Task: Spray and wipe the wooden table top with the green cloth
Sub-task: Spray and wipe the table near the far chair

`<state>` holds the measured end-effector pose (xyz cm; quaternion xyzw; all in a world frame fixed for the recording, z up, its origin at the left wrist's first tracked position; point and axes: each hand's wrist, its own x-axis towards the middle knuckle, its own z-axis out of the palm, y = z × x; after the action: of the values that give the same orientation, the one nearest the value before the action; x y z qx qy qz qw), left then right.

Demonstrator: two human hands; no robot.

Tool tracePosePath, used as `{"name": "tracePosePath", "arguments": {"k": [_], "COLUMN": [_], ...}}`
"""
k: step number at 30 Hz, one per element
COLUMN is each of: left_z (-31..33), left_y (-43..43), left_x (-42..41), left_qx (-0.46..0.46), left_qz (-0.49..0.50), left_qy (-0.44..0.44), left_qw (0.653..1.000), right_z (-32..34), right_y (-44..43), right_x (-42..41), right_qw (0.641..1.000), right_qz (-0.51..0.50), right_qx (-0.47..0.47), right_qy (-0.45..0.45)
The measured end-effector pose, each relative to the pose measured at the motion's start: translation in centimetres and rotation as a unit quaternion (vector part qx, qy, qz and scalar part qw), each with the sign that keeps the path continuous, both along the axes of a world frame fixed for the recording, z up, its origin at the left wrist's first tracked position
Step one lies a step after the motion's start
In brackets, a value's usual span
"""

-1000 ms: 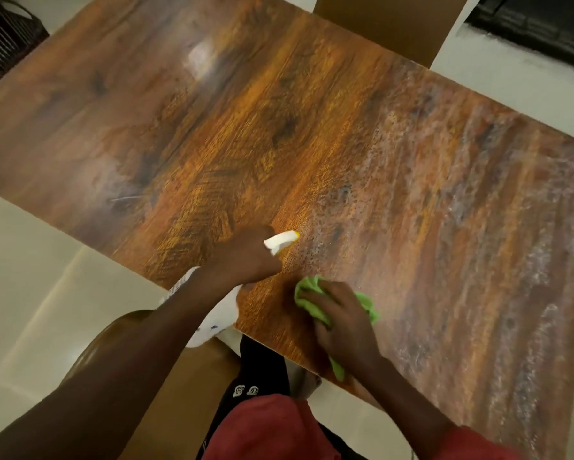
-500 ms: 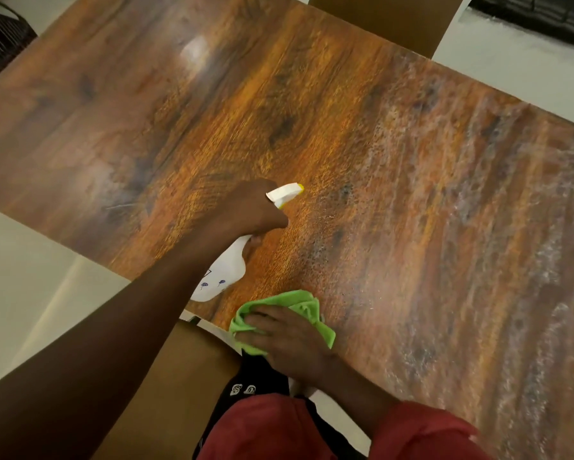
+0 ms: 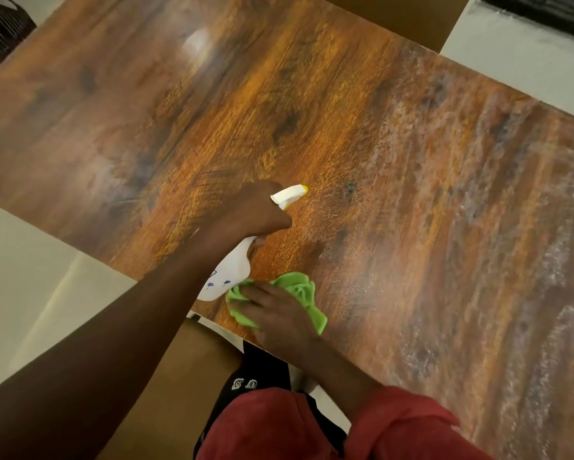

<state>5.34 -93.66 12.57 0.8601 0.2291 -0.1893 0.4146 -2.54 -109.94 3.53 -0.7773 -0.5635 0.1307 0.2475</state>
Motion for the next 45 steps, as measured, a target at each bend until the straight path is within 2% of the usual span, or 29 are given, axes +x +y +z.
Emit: {"name": "tracePosePath", "arguments": {"k": [4, 6, 9, 11, 15, 17, 19, 22, 24, 26, 29, 31, 33, 36, 39, 43, 45], "left_z": [-0.3, -0.5, -0.8, -0.7, -0.5, -0.6, -0.7, -0.7, -0.6, -0.6, -0.6, -0.7, -0.7, -0.8, -0.8, -0.2, -0.1], "left_y": [0.0, 0.0, 0.1, 0.1, 0.2, 0.4, 0.6, 0.9, 0.9, 0.9, 1.1, 1.4, 1.8, 2.2, 2.4, 2.4, 2.6], "left_x": [0.3, 0.2, 0.5, 1.1, 2.7, 3.3, 3.8, 4.9, 5.8, 6.7, 7.4, 7.8, 8.2, 9.0, 10.1, 11.1, 11.1], "left_qx": [0.017, 0.01, -0.002, -0.004, -0.029, -0.018, -0.004, 0.002, -0.003, -0.019, -0.022, -0.022, -0.008, -0.014, -0.032, -0.041, -0.036], "left_qz": [-0.007, -0.005, -0.003, 0.0, 0.003, -0.005, -0.015, -0.025, -0.031, -0.031, -0.039, -0.047, -0.059, -0.058, -0.049, -0.046, -0.048], "left_qy": [0.006, 0.008, 0.008, 0.005, 0.007, -0.003, -0.007, 0.004, 0.002, -0.002, 0.013, 0.024, 0.03, 0.028, 0.02, 0.016, 0.018], "left_qw": [1.0, 1.0, 1.0, 1.0, 1.0, 1.0, 1.0, 1.0, 1.0, 0.999, 0.999, 0.998, 0.998, 0.998, 0.998, 0.998, 0.998], "right_z": [-0.1, -0.4, -0.8, -1.0, -0.6, -0.7, -0.8, -1.0, -1.2, -1.3, -1.0, -0.8, -0.9, -1.2, -1.1, -0.5, -0.8], "right_y": [-0.9, -2.7, -5.8, -6.5, -5.0, -4.5, -4.1, -3.6, -3.2, -2.3, -1.0, -0.3, -0.3, -1.6, -2.2, -1.2, -1.2], "right_x": [4.8, 3.7, 1.4, 3.1, 9.6, 10.2, 8.1, 4.3, 5.7, 9.5, 14.6, 15.0, 13.0, 8.8, 9.4, 15.9, 16.5], "right_qw": [0.988, 0.989, 0.996, 0.995, 0.971, 0.959, 0.96, 0.987, 0.994, 0.988, 0.955, 0.937, 0.938, 0.963, 0.971, 0.925, 0.916], "right_qz": [-0.15, -0.142, -0.07, -0.079, -0.226, -0.276, -0.273, -0.153, -0.102, -0.143, -0.288, -0.343, -0.342, -0.263, -0.231, -0.37, -0.393], "right_qx": [-0.031, -0.031, -0.027, -0.033, -0.054, -0.053, -0.044, -0.026, -0.02, -0.013, -0.034, -0.036, -0.035, -0.044, -0.047, -0.062, -0.066], "right_qy": [-0.026, -0.033, -0.052, -0.055, -0.057, -0.045, -0.041, -0.035, -0.044, -0.06, -0.066, -0.057, -0.053, -0.025, -0.03, -0.052, -0.045]}}
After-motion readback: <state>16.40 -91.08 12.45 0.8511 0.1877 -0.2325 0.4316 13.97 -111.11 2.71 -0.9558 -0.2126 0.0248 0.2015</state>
